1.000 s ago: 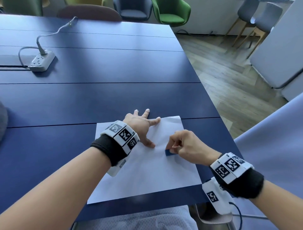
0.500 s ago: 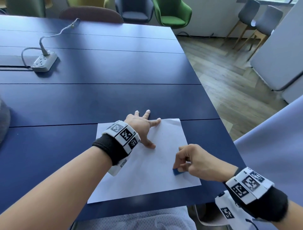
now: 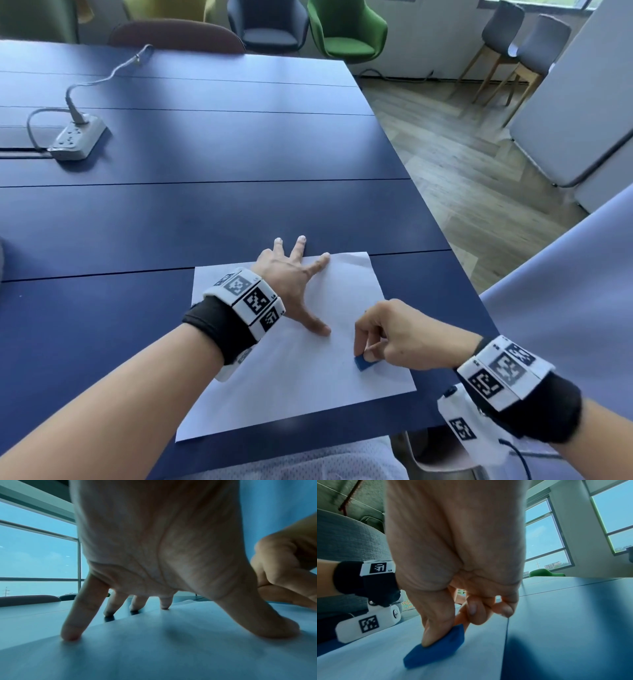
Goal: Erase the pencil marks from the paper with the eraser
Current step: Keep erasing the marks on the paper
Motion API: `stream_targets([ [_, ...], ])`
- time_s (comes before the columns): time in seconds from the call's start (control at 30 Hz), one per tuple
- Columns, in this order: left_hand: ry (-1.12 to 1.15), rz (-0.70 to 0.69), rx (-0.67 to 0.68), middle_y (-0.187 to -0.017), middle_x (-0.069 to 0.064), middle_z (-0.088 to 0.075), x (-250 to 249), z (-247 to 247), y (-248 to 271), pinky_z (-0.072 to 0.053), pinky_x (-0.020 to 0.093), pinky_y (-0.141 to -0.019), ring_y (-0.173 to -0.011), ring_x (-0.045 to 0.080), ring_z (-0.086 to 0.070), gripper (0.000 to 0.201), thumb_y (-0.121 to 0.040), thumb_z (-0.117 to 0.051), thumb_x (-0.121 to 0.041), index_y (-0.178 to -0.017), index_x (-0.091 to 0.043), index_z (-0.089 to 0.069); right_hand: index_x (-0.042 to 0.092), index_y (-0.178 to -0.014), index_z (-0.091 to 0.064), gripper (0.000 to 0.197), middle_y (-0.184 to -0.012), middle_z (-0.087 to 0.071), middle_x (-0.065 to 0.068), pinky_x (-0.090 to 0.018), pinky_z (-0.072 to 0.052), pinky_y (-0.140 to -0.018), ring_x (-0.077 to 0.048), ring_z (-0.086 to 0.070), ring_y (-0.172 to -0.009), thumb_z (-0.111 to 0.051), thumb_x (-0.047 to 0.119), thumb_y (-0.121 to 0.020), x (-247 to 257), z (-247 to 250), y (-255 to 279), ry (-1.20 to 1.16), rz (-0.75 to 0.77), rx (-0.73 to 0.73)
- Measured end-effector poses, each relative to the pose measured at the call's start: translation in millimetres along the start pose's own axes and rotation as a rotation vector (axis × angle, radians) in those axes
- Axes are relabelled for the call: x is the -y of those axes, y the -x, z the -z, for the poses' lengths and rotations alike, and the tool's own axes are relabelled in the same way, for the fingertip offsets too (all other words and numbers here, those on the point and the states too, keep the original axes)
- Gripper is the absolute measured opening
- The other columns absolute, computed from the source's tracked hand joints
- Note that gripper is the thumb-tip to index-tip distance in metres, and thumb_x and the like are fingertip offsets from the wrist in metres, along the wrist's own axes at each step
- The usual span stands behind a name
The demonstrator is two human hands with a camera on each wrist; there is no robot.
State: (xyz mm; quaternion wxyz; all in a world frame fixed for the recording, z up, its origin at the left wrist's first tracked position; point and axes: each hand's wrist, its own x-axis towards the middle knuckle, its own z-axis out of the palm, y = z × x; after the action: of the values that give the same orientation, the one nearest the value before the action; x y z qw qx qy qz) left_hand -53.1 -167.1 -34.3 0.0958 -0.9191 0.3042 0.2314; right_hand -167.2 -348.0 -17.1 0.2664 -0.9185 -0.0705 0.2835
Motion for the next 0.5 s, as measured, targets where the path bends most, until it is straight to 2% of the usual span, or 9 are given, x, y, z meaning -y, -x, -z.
stream_targets([
  [0.07,-0.002,0.004,0.004,-0.162,0.009,0.015,-1,-1,-1,-0.025,0.047,-0.111,-0.146,0.046,0.003,0.136,-0.05,-0.06,-0.091,-0.151,-0.042,0.014,0.022,-0.085,-0.072,0.014,-0.085,-0.067,-0.005,-0.032,-0.054,-0.069,-0.014,-0.058,-0.07,-0.065,0.01,-0.082,1,3,-3,0.004,-0.001,0.031],
  [0.13,0.001,-0.005,-0.009,-0.161,0.009,0.017,-2,-1,-2,-0.026,0.047,-0.11,-0.146,0.047,0.002,0.136,-0.05,-0.061,-0.091,-0.151,-0.042,0.016,0.023,-0.084,-0.073,0.015,-0.083,-0.067,-0.005,-0.027,-0.05,-0.064,-0.01,-0.055,-0.068,-0.066,0.009,-0.081,-2,4,-8,-0.017,0.006,0.0],
  [0.2,0.011,-0.031,-0.031,-0.161,0.007,0.021,-1,-2,-2,-0.029,0.047,-0.107,-0.145,0.047,0.0,0.132,-0.052,-0.062,-0.089,-0.15,-0.047,0.015,0.023,-0.082,-0.074,0.017,-0.079,-0.066,-0.004,-0.023,-0.048,-0.063,-0.011,-0.057,-0.068,-0.068,0.007,-0.08,-6,3,-16,-0.069,0.021,-0.135],
  [0.27,0.022,-0.057,-0.044,-0.16,0.006,0.022,-2,-3,-2,-0.032,0.047,-0.105,-0.146,0.044,-0.001,0.126,-0.054,-0.064,-0.087,-0.149,-0.051,0.01,0.022,-0.079,-0.073,0.019,-0.078,-0.064,-0.004,-0.027,-0.052,-0.067,-0.013,-0.059,-0.07,-0.068,0.004,-0.08,-11,-1,-18,-0.135,0.03,-0.247],
  [0.3,0.026,-0.064,-0.047,-0.161,0.006,0.02,-2,-4,-2,-0.033,0.047,-0.104,-0.146,0.042,-0.002,0.123,-0.055,-0.064,-0.086,-0.149,-0.052,0.008,0.022,-0.078,-0.073,0.02,-0.077,-0.062,-0.002,-0.03,-0.054,-0.07,-0.014,-0.059,-0.071,-0.067,0.002,-0.079,-13,-4,-15,-0.146,0.036,-0.246],
  [0.43,0.051,-0.054,-0.015,-0.162,0.001,0.011,-2,-5,-3,-0.036,0.051,-0.104,-0.146,0.043,-0.002,0.124,-0.052,-0.066,-0.086,-0.147,-0.054,0.005,0.024,-0.079,-0.073,0.024,-0.076,-0.063,-0.001,-0.039,-0.057,-0.074,-0.02,-0.062,-0.075,-0.065,0.002,-0.077,-13,-4,-8,-0.08,0.068,-0.005],
  [0.5,0.058,-0.041,-0.003,-0.162,-0.002,0.012,-1,-6,-5,-0.038,0.053,-0.103,-0.146,0.043,-0.001,0.126,-0.048,-0.065,-0.088,-0.146,-0.055,0.007,0.024,-0.078,-0.074,0.026,-0.075,-0.065,-0.001,-0.038,-0.057,-0.074,-0.017,-0.062,-0.075,-0.064,0.0,-0.077,-13,1,-19,-0.064,0.077,-0.097],
])
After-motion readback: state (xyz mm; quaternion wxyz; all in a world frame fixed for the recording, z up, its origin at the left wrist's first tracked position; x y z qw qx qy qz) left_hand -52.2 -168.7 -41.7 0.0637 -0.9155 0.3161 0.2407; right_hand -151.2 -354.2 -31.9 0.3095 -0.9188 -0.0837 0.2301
